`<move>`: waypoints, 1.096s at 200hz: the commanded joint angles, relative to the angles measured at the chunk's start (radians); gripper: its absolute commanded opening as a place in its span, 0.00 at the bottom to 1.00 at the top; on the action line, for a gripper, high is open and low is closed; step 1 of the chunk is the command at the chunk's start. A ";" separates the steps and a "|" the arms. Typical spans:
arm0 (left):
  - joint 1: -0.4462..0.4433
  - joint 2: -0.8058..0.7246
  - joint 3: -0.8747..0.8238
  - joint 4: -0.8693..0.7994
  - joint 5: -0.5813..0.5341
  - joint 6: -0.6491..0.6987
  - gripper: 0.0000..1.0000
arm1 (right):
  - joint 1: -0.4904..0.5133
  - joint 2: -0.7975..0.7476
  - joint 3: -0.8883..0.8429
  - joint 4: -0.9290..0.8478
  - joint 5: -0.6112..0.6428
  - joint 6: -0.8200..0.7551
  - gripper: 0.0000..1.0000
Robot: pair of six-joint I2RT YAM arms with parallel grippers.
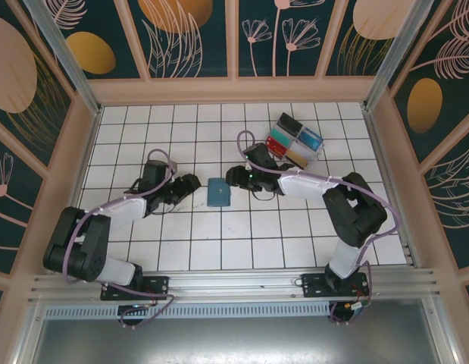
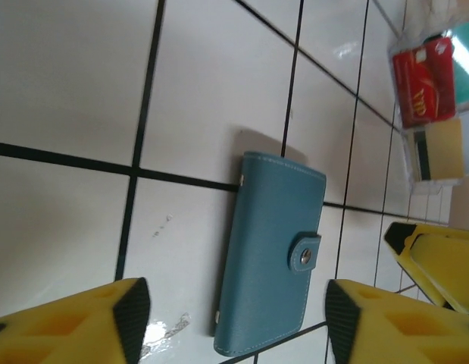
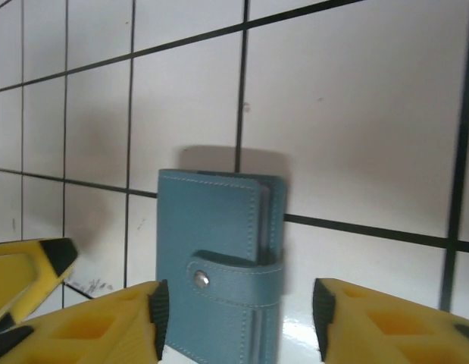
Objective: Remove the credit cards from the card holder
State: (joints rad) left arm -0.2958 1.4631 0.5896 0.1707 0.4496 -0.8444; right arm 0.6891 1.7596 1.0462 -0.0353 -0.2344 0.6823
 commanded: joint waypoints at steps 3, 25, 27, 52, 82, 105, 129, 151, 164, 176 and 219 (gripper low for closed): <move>-0.041 0.059 0.049 0.022 0.037 -0.009 0.57 | 0.007 0.040 0.010 0.027 -0.057 0.046 0.46; -0.059 0.110 0.075 0.027 0.047 -0.003 0.50 | 0.012 0.066 0.021 0.017 -0.070 0.034 0.43; -0.059 0.115 0.076 0.028 0.049 0.000 0.50 | 0.012 0.071 0.024 0.015 -0.076 0.031 0.43; -0.059 0.184 0.128 -0.006 0.061 0.054 0.45 | 0.012 0.139 0.079 -0.019 -0.128 -0.015 0.38; -0.059 0.240 0.144 0.010 0.092 0.062 0.41 | 0.010 0.173 0.106 -0.018 -0.151 -0.031 0.36; -0.059 0.280 0.144 0.032 0.115 0.057 0.41 | 0.010 0.186 0.112 -0.019 -0.156 -0.031 0.36; -0.059 0.301 0.145 0.046 0.131 0.061 0.40 | 0.006 0.201 0.113 -0.022 -0.157 -0.032 0.35; -0.059 0.313 0.134 0.121 0.205 0.040 0.40 | 0.005 0.210 0.113 -0.022 -0.160 -0.033 0.34; -0.059 0.310 0.123 0.168 0.248 0.026 0.39 | 0.004 0.215 0.113 -0.021 -0.161 -0.033 0.34; -0.059 0.298 0.112 0.218 0.280 0.010 0.37 | 0.003 0.214 0.112 -0.018 -0.160 -0.034 0.33; -0.057 0.226 0.054 0.374 0.345 -0.054 0.25 | -0.004 0.200 0.104 -0.018 -0.146 -0.037 0.33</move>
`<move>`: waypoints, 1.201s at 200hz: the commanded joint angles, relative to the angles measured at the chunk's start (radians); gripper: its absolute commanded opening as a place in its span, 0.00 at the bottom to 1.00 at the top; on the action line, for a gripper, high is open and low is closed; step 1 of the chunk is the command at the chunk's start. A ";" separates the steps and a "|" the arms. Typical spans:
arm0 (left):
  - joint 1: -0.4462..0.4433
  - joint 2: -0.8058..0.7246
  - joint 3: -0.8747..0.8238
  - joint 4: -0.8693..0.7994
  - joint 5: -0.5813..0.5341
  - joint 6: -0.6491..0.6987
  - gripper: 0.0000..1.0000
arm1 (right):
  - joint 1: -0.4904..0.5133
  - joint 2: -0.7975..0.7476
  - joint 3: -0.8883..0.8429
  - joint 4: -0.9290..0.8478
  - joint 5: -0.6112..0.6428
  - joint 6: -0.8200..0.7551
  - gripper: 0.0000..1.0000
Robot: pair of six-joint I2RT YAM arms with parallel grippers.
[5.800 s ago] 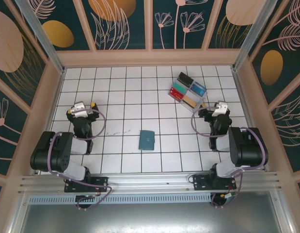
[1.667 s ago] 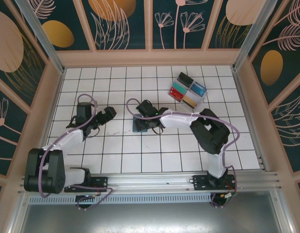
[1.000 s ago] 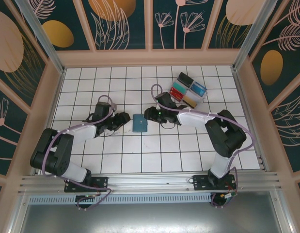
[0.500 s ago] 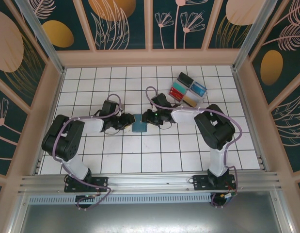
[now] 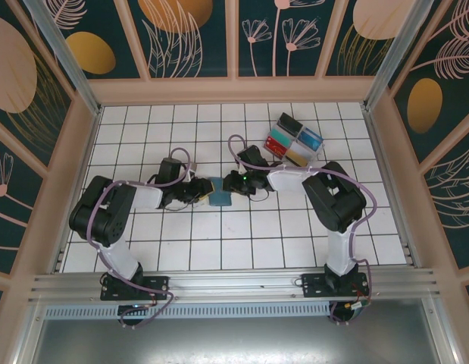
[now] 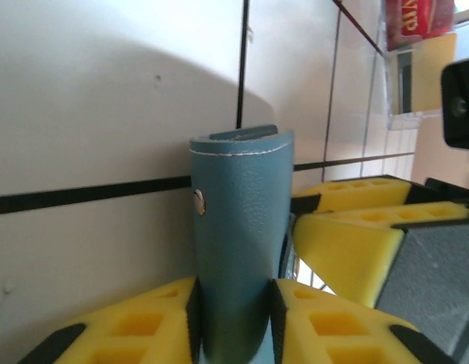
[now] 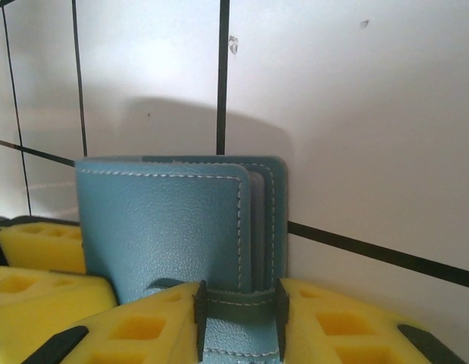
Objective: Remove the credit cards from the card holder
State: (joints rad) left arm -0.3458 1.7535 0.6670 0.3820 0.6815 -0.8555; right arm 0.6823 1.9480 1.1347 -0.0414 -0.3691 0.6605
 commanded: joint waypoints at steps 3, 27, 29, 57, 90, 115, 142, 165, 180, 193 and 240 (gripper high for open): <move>-0.008 -0.068 -0.025 0.164 0.113 -0.045 0.24 | 0.003 0.011 0.014 -0.012 -0.008 -0.015 0.33; -0.008 -0.087 -0.041 0.153 0.094 -0.035 0.12 | 0.003 -0.016 -0.008 -0.011 0.030 -0.005 0.33; -0.007 -0.088 -0.041 0.151 0.090 -0.033 0.12 | 0.003 -0.022 -0.009 -0.014 0.041 -0.005 0.33; -0.008 -0.088 -0.046 0.118 0.060 -0.022 0.02 | 0.030 -0.096 0.004 -0.068 0.183 -0.038 0.36; -0.008 -0.083 -0.035 0.078 0.036 -0.002 0.01 | 0.107 -0.129 0.040 -0.106 0.286 -0.056 0.42; -0.007 -0.078 -0.026 0.059 0.028 0.005 0.00 | 0.119 -0.102 0.054 -0.097 0.267 -0.031 0.38; -0.007 -0.074 -0.026 0.062 0.031 0.005 0.00 | 0.123 -0.073 0.072 -0.107 0.225 -0.033 0.33; -0.007 -0.071 -0.026 0.065 0.040 0.006 0.00 | 0.133 -0.041 0.091 -0.136 0.214 -0.045 0.33; -0.007 -0.073 -0.026 0.066 0.040 0.008 0.00 | 0.137 -0.023 0.100 -0.158 0.233 -0.045 0.33; -0.007 -0.073 -0.025 0.065 0.040 0.007 0.00 | 0.138 -0.016 0.100 -0.171 0.249 -0.040 0.32; -0.007 -0.076 -0.022 0.053 0.019 0.005 0.00 | 0.149 -0.007 0.078 -0.223 0.320 -0.023 0.25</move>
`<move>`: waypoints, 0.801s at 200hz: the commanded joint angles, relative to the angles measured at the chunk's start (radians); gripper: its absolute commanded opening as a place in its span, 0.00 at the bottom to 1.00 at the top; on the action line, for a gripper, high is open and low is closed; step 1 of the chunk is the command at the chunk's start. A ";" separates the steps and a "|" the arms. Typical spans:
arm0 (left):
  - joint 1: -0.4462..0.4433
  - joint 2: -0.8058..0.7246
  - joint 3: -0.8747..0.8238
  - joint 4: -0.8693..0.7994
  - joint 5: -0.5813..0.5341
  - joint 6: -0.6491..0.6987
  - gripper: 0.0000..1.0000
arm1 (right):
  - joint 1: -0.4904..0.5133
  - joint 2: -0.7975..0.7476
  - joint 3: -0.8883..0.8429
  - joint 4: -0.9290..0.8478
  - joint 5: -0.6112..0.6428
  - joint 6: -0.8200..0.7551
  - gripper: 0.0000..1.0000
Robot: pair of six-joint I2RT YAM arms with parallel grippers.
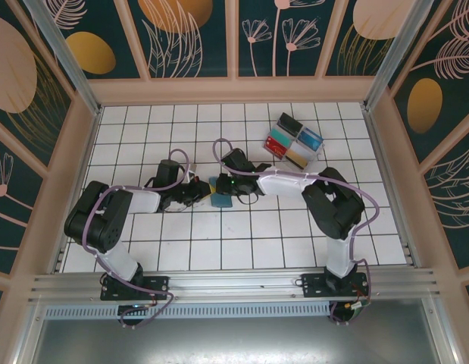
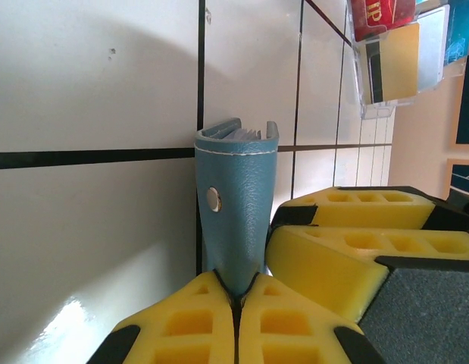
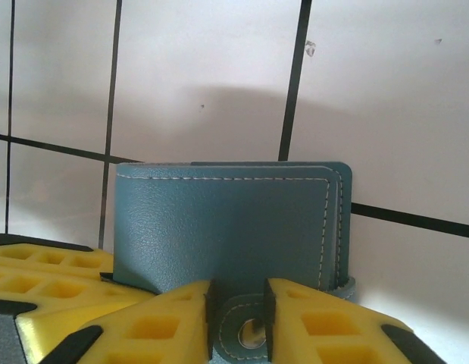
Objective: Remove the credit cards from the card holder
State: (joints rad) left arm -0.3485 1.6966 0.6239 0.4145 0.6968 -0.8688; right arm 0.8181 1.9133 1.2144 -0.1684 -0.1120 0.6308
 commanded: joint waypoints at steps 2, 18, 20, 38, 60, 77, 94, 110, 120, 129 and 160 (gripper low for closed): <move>-0.005 -0.020 0.023 0.018 0.001 0.020 0.00 | 0.013 0.025 -0.006 -0.098 0.065 0.009 0.25; -0.004 -0.024 0.028 -0.021 -0.029 0.034 0.00 | 0.013 0.012 -0.039 -0.114 0.093 0.024 0.25; -0.005 -0.025 0.029 -0.025 -0.033 0.036 0.00 | 0.013 0.009 -0.042 -0.116 0.095 0.026 0.25; -0.006 -0.024 0.037 -0.062 -0.057 0.050 0.00 | 0.008 -0.012 -0.075 -0.142 0.149 0.044 0.24; -0.005 -0.022 0.043 -0.099 -0.083 0.062 0.00 | -0.012 -0.049 -0.099 -0.162 0.206 0.070 0.22; -0.005 -0.022 0.042 -0.110 -0.092 0.062 0.00 | -0.015 -0.080 -0.107 -0.175 0.265 0.088 0.21; -0.005 -0.020 0.040 -0.112 -0.098 0.061 0.00 | -0.020 -0.098 -0.106 -0.176 0.278 0.091 0.20; -0.004 -0.018 0.040 -0.108 -0.096 0.058 0.00 | -0.022 -0.094 -0.091 -0.184 0.275 0.090 0.19; -0.005 -0.018 0.039 -0.101 -0.089 0.057 0.00 | -0.022 -0.092 -0.087 -0.172 0.251 0.080 0.18; -0.005 -0.017 0.039 -0.097 -0.082 0.055 0.00 | -0.022 -0.098 -0.091 -0.145 0.224 0.068 0.19; -0.005 -0.014 0.036 -0.092 -0.069 0.059 0.00 | -0.026 -0.105 -0.075 -0.085 0.131 0.032 0.25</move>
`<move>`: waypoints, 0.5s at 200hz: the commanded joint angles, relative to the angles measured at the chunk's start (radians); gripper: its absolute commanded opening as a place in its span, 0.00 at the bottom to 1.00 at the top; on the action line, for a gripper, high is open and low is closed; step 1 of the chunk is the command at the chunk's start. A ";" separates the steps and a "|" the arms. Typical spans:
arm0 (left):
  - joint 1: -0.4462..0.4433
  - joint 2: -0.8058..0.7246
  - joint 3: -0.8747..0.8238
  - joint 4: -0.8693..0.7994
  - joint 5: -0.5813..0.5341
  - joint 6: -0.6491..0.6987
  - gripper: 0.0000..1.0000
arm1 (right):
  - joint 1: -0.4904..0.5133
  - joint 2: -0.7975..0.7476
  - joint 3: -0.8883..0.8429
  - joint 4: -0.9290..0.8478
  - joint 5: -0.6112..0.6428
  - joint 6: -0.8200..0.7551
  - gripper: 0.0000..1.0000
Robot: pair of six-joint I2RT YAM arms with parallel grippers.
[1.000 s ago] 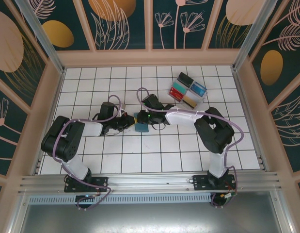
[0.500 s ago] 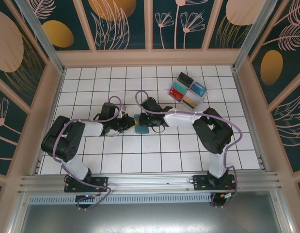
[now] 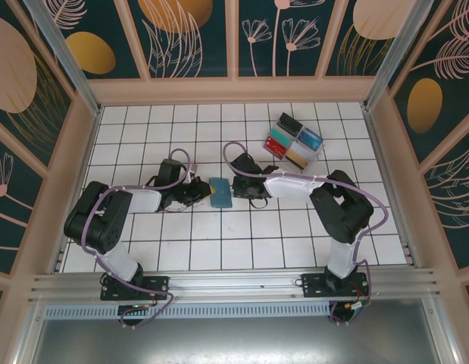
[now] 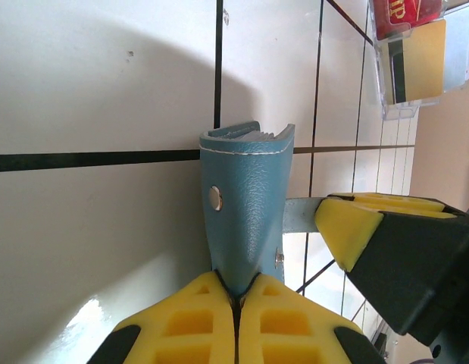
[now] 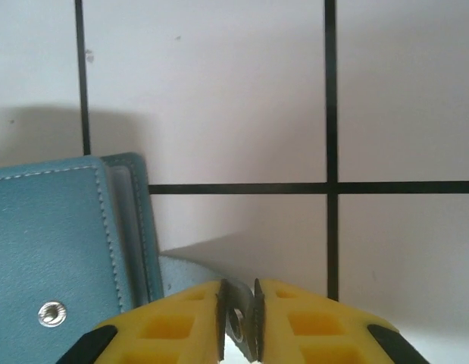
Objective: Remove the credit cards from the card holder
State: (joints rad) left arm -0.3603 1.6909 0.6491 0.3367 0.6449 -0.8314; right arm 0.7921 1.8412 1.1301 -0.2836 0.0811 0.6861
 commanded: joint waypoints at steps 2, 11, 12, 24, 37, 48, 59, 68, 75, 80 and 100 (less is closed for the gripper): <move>0.007 -0.008 0.010 -0.015 -0.016 0.022 0.00 | 0.000 -0.031 0.014 0.029 -0.062 -0.024 0.26; 0.007 -0.007 0.012 -0.013 -0.012 0.022 0.00 | -0.004 -0.017 0.029 0.020 -0.063 -0.020 0.27; 0.007 -0.007 0.012 -0.013 -0.012 0.022 0.00 | -0.004 -0.015 0.029 0.020 -0.063 -0.020 0.28; 0.007 -0.005 0.014 -0.013 -0.010 0.023 0.03 | -0.008 0.004 0.039 0.019 -0.063 -0.018 0.28; 0.007 -0.005 0.015 -0.016 -0.009 0.022 0.06 | -0.012 0.016 0.039 0.026 -0.062 -0.017 0.28; 0.007 -0.006 0.017 -0.021 -0.010 0.024 0.10 | -0.012 0.024 0.039 0.030 -0.063 -0.018 0.28; 0.007 -0.007 0.021 -0.035 -0.017 0.029 0.14 | -0.011 0.036 0.043 0.032 -0.092 -0.024 0.26; 0.006 -0.016 0.027 -0.053 -0.029 0.033 0.19 | -0.011 0.041 0.045 0.032 -0.099 -0.028 0.23; 0.007 -0.027 0.029 -0.060 -0.031 0.035 0.23 | -0.011 0.041 0.045 0.034 -0.102 -0.030 0.21; 0.007 -0.039 0.031 -0.067 -0.037 0.037 0.28 | -0.011 0.039 0.043 0.036 -0.106 -0.032 0.19; 0.007 -0.087 0.053 -0.146 -0.098 0.066 0.45 | -0.010 0.018 0.038 0.049 -0.106 -0.053 0.04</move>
State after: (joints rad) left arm -0.3599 1.6752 0.6586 0.2901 0.6155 -0.8066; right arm 0.7849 1.8660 1.1519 -0.2584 -0.0040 0.6559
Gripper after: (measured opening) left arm 0.369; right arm 0.121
